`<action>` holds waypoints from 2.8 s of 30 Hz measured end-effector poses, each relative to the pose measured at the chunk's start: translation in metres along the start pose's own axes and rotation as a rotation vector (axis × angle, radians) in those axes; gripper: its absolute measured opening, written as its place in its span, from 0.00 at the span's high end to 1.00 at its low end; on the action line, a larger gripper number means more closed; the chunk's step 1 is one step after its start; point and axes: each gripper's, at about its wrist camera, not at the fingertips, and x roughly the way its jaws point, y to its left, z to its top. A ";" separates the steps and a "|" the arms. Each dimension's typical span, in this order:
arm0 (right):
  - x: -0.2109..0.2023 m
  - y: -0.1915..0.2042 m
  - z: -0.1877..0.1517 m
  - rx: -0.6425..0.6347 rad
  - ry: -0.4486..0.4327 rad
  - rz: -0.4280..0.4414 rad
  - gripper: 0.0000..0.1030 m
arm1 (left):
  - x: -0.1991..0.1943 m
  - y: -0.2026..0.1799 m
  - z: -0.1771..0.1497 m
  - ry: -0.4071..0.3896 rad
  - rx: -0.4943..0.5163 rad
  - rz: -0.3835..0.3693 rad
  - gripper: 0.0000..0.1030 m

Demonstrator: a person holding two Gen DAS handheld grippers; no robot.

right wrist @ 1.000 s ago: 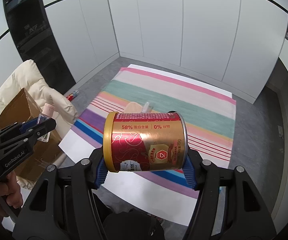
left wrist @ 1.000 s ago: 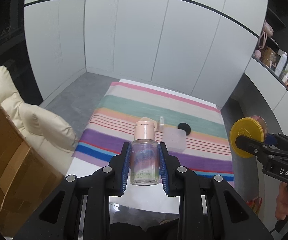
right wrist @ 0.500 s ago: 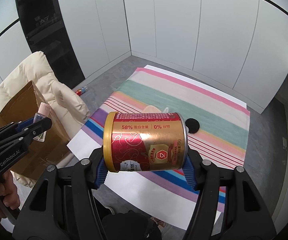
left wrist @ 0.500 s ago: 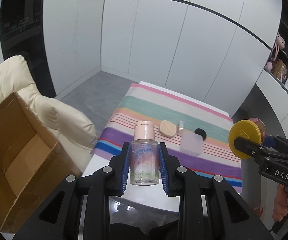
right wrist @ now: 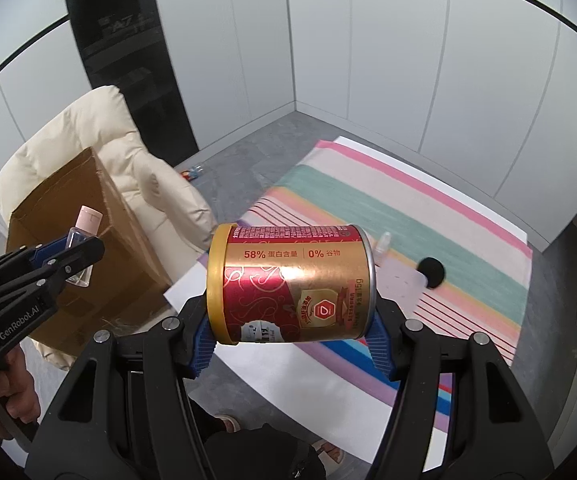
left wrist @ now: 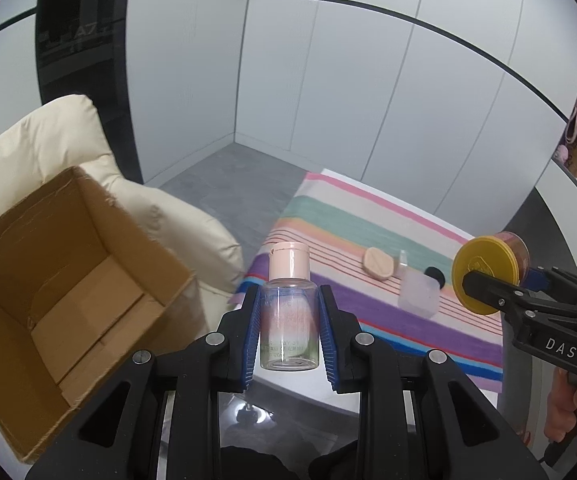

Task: Organize objects
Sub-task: 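Lift the bottle and can and carry both toward the cardboard box, then open the left tool over the box while the right tool releases the can inside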

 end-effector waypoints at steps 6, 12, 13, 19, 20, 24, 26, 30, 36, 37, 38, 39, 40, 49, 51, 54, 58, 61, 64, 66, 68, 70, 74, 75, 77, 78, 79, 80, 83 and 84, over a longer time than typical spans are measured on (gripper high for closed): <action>0.008 0.027 0.008 -0.037 0.001 0.032 0.38 | -0.010 0.023 -0.003 -0.010 -0.027 0.031 0.73; 0.017 0.057 0.014 -0.082 0.004 0.066 0.38 | -0.019 0.050 -0.006 -0.015 -0.070 0.068 0.73; 0.018 0.063 0.015 -0.090 0.004 0.072 0.38 | -0.020 0.055 -0.006 -0.016 -0.076 0.075 0.73; 0.024 0.090 0.020 -0.128 0.009 0.109 0.38 | -0.030 0.083 -0.012 -0.022 -0.121 0.115 0.73; 0.026 0.095 0.021 -0.135 0.009 0.115 0.38 | -0.032 0.088 -0.013 -0.023 -0.126 0.123 0.73; 0.028 0.114 0.024 -0.160 0.008 0.138 0.38 | -0.039 0.105 -0.018 -0.025 -0.149 0.148 0.73; 0.030 0.125 0.025 -0.175 0.009 0.150 0.38 | -0.043 0.114 -0.020 -0.026 -0.162 0.156 0.73; 0.033 0.144 0.027 -0.199 0.013 0.171 0.38 | -0.047 0.131 -0.024 -0.021 -0.187 0.171 0.73; 0.036 0.169 0.028 -0.237 0.016 0.203 0.38 | -0.049 0.148 -0.030 -0.009 -0.212 0.188 0.73; 0.036 0.173 0.028 -0.243 0.015 0.208 0.38 | -0.050 0.149 -0.032 -0.004 -0.211 0.192 0.73; 0.036 0.178 0.028 -0.249 0.016 0.214 0.38 | -0.051 0.150 -0.033 0.000 -0.212 0.193 0.73; 0.037 0.181 0.029 -0.253 0.017 0.219 0.38 | -0.051 0.153 -0.035 0.001 -0.217 0.193 0.73; 0.038 0.187 0.029 -0.259 0.019 0.225 0.38 | -0.051 0.155 -0.037 0.003 -0.223 0.190 0.73; 0.046 0.228 0.031 -0.320 0.028 0.269 0.37 | -0.068 0.176 -0.048 -0.022 -0.252 0.214 0.46; 0.047 0.237 0.031 -0.327 0.032 0.278 0.37 | -0.074 0.183 -0.050 -0.037 -0.272 0.234 0.35; 0.048 0.252 0.030 -0.349 0.033 0.290 0.37 | -0.084 0.196 -0.054 -0.064 -0.298 0.254 0.23; 0.053 0.272 0.029 -0.372 0.047 0.308 0.37 | -0.101 0.207 -0.061 -0.115 -0.317 0.316 0.01; 0.055 0.283 0.028 -0.387 0.054 0.315 0.37 | -0.110 0.219 -0.064 -0.129 -0.329 0.358 0.01; 0.057 0.296 0.026 -0.399 0.060 0.326 0.37 | -0.117 0.231 -0.069 -0.129 -0.354 0.375 0.01; 0.058 0.303 0.025 -0.408 0.062 0.329 0.37 | -0.120 0.235 -0.070 -0.125 -0.360 0.388 0.01; 0.058 0.309 0.025 -0.418 0.060 0.328 0.36 | -0.123 0.240 -0.072 -0.126 -0.364 0.400 0.01; 0.058 0.312 0.024 -0.424 0.062 0.329 0.31 | -0.125 0.244 -0.073 -0.128 -0.373 0.407 0.01; 0.057 0.315 0.023 -0.431 0.059 0.324 0.26 | -0.126 0.249 -0.073 -0.130 -0.379 0.416 0.01; 0.057 0.314 0.022 -0.431 0.059 0.323 0.25 | -0.125 0.250 -0.073 -0.129 -0.380 0.417 0.01; 0.057 0.312 0.023 -0.425 0.060 0.324 0.23 | -0.123 0.249 -0.072 -0.125 -0.380 0.413 0.01; 0.058 0.311 0.023 -0.422 0.061 0.324 0.21 | -0.122 0.247 -0.071 -0.124 -0.377 0.412 0.01; 0.058 0.309 0.023 -0.419 0.062 0.322 0.19 | -0.121 0.245 -0.070 -0.124 -0.374 0.412 0.01; 0.058 0.307 0.023 -0.417 0.061 0.320 0.18 | -0.121 0.243 -0.070 -0.123 -0.370 0.412 0.01; 0.058 0.300 0.024 -0.408 0.060 0.314 0.17 | -0.116 0.237 -0.067 -0.117 -0.359 0.407 0.01; 0.059 0.297 0.025 -0.403 0.061 0.311 0.16 | -0.115 0.235 -0.066 -0.114 -0.356 0.404 0.01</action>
